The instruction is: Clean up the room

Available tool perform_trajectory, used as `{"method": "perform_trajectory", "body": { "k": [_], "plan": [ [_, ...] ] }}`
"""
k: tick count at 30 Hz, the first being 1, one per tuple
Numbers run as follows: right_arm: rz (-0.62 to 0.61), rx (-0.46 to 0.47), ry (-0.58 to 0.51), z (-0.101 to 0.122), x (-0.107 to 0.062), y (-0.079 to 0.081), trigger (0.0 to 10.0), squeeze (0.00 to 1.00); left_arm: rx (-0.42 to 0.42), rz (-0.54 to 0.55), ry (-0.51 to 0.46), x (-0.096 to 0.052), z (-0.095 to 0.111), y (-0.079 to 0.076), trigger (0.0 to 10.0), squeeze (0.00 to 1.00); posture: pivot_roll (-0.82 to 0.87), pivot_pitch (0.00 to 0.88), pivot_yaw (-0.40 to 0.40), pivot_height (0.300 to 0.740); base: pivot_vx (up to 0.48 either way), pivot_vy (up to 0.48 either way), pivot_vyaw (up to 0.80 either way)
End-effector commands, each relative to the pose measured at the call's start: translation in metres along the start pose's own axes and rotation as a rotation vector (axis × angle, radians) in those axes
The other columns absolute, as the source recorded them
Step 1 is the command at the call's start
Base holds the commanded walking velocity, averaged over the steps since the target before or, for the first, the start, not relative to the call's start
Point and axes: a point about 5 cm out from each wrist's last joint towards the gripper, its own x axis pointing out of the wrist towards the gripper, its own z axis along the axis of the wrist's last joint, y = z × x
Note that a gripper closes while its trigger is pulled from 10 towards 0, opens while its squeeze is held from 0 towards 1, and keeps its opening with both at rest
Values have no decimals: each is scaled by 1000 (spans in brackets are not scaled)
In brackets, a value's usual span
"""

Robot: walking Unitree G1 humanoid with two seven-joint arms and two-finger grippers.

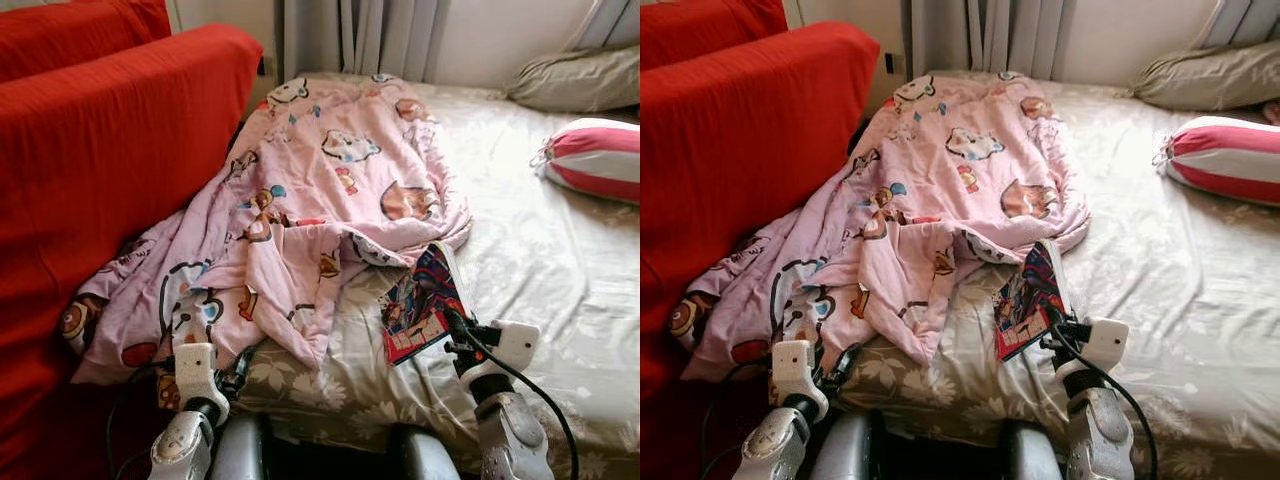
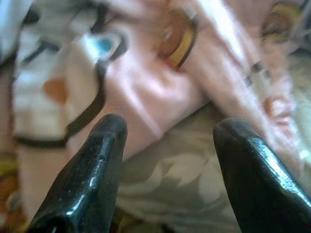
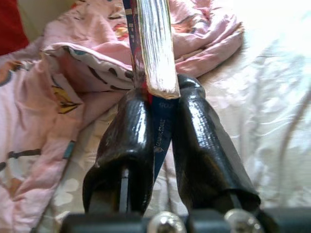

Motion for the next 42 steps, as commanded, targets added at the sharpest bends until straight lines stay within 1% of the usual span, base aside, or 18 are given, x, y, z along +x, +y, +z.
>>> {"method": "perform_trajectory", "body": {
  "k": [1, 6, 10, 12, 14, 15, 16, 19, 22, 24, 25, 28, 33, 36, 42],
  "plan": [
    [-19, -25, -58, 16, 5, -2, 10000, 0, -1, 16, 17, -1, -4, 2, 10000, 0, 64, 0, -59, 653, 0, 0, 0],
    [-45, -29, -61, 18, 7, -4, 10000, 0, -13, 41, 52, -3, -13, 6, 10000, 0, 61, 0, -66, 673, 0, 0, 0],
    [-28, -35, -71, 21, 9, 2, 10000, 0, -19, 60, 109, -8, -25, 9, 10000, 0, 59, 0, -73, 703, 0, 0, 0],
    [-27, -29, -73, 22, 9, 2, 10000, 0, -17, 62, 116, -8, -26, 9, 10000, 0, 59, 0, -73, 708, 0, 0, 0],
    [-31, -42, -53, 20, 9, 2, 10000, 0, -6, 68, 146, -10, -31, 10, 10000, 0, 59, 0, -76, 723, 0, 0, 0],
    [-54, -26, -34, 16, 9, 0, 10000, 0, 7, 79, 200, -13, -39, 12, 10000, 0, 59, 0, -72, 737, 0, 0, 0],
    [-54, -26, -34, 16, 9, 0, 10000, 0, 7, 79, 200, -13, -39, 12, 10000, 0, 59, 0, -72, 737, 0, 0, 0],
    [-57, -25, -36, 16, 9, -1, 10000, 0, 20, 87, 266, -18, -49, 14, 10000, 0, 54, 0, -67, 740, 0, 0, 0],
    [-65, -34, -24, 15, 10, -2, 10000, 0, 25, 93, 291, -20, -52, 15, 10000, 0, 54, 0, -67, 740, 0, 0, 0],
    [-87, -48, -11, 13, 10, -4, 10000, 0, 20, 124, 349, -26, -61, 19, 10000, 0, 57, 0, -68, 740, 0, 0, 0],
    [-87, -48, -12, 12, 10, -4, 10000, 0, 20, 128, 361, -27, -63, 20, 10000, 0, 56, 0, -68, 740, 0, 0, 0],
    [-90, -45, -11, 13, 11, -3, 10000, 0, 24, 127, 379, -30, -66, 20, 10000, 0, 55, 0, -66, 740, 0, 0, 0],
    [-106, -36, -16, 15, 13, -3, 10000, 0, 29, 127, 383, -30, -67, 19, 10000, 0, 55, 0, -72, 740, 0, 0, 0],
    [-123, -44, 4, 13, 14, -4, 10000, 0, 34, 126, 385, -30, -67, 18, 10000, 0, 56, 0, -74, 740, 0, -367, 0],
    [-120, -31, 7, 12, 15, -2, 10000, 0, 35, 130, 397, -31, -69, 17, 10000, 0, 63, 0, -77, 740, 0, -392, -589]
  ]
}}
